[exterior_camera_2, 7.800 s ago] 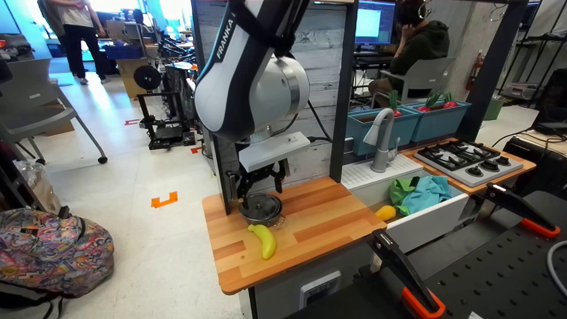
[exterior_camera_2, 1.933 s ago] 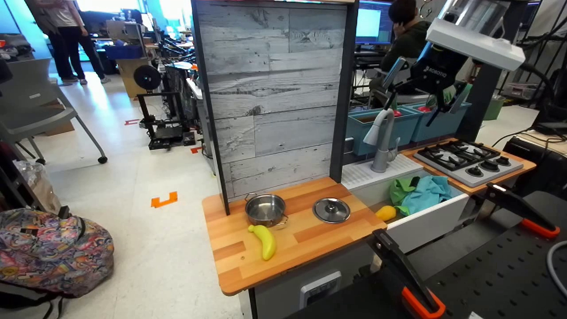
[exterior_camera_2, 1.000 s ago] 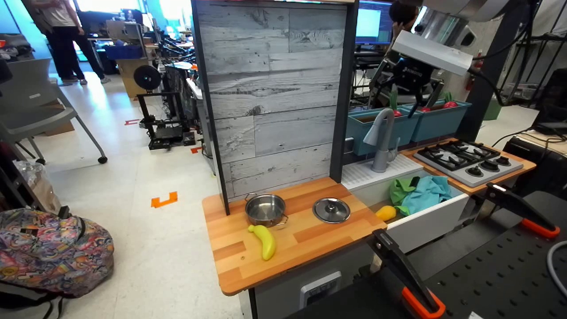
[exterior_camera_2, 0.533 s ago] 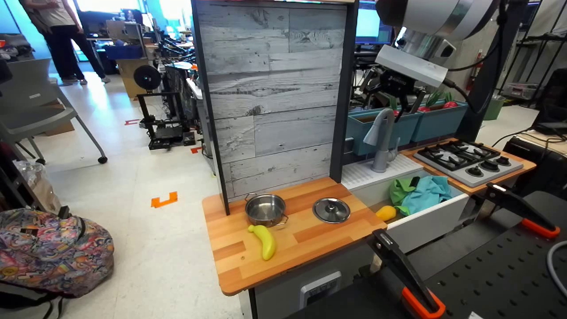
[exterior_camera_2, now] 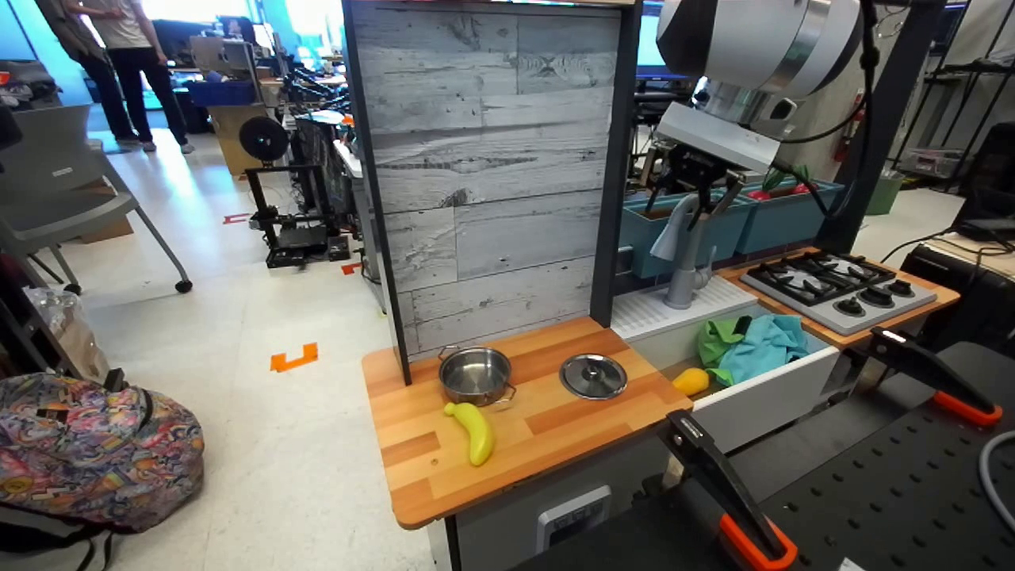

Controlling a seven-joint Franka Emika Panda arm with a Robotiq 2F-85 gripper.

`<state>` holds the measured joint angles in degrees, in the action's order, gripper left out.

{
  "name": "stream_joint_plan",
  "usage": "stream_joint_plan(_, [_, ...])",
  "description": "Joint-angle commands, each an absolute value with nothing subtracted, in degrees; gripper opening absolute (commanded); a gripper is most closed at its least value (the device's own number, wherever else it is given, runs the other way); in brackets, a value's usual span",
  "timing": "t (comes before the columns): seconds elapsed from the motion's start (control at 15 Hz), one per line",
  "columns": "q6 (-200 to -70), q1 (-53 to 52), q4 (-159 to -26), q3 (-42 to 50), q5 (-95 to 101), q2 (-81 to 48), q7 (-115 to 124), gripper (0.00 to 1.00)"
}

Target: Remove the lid from the pot

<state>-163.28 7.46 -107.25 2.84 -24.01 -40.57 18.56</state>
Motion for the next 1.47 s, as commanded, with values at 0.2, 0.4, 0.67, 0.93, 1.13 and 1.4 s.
stream_joint_plan(0.2, [-164.09,7.40,-110.62,2.63,-22.94,-38.00,17.44,0.20])
stream_joint_plan(0.4, [-164.53,7.45,-113.85,3.39,-22.13,-36.56,16.03,0.02])
stream_joint_plan(0.67, [-162.99,9.30,-114.70,2.92,-20.00,-36.44,10.38,0.06])
stream_joint_plan(0.93, [-157.33,11.27,-114.34,3.23,-15.49,-35.78,2.84,0.06])
stream_joint_plan(1.13, [-152.27,13.39,-113.17,3.72,-12.23,-35.48,-3.07,0.06])
stream_joint_plan(1.4, [-146.21,14.61,-110.91,5.94,-6.62,-35.66,-8.56,0.06])
